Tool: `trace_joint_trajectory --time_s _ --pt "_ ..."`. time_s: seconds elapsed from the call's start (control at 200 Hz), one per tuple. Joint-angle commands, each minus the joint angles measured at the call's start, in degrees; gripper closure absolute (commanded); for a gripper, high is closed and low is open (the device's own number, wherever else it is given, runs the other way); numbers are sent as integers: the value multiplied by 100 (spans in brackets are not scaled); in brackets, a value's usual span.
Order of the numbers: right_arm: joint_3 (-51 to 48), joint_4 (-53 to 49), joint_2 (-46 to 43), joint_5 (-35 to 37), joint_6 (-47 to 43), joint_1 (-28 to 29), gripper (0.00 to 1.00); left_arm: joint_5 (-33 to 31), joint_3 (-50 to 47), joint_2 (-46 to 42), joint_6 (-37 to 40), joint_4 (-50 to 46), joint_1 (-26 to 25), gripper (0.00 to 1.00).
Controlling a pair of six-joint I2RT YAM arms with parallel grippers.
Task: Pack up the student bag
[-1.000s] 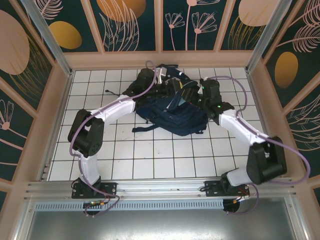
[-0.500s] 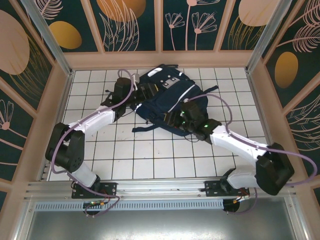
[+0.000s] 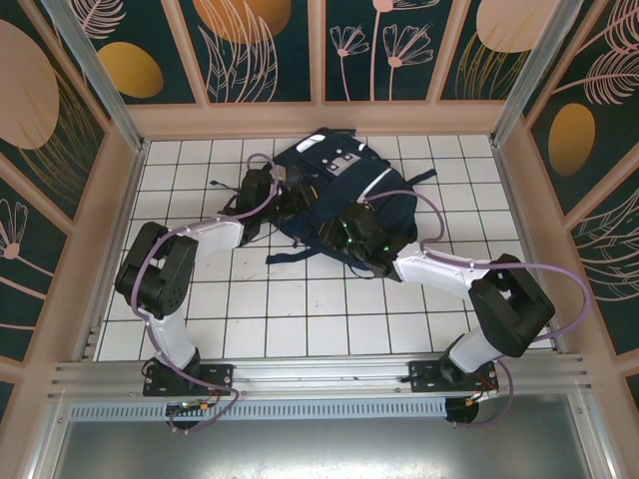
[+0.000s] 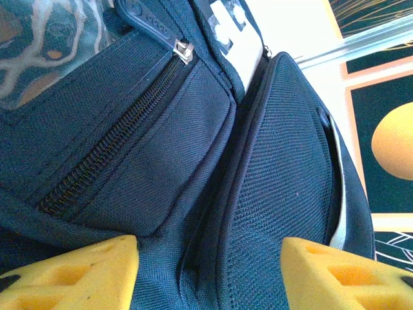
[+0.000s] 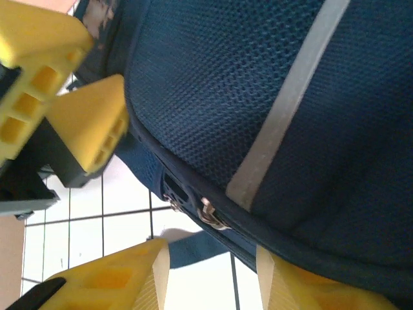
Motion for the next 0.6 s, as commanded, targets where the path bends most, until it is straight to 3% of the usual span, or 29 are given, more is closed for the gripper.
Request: trace_joint_trajectory --time_s 0.0,0.15,0.365,0.595 --pt "210 417 147 462 106 -161 59 534 202 343 -96 263 -348 44" --pt "185 328 289 601 133 -366 55 715 93 544 -310 583 -656 59" --pt "71 -268 287 1419 133 -588 48 699 -44 473 -471 754 -854 59" --pt "-267 -191 -128 1656 111 -912 47 636 2 497 -434 697 -843 56"
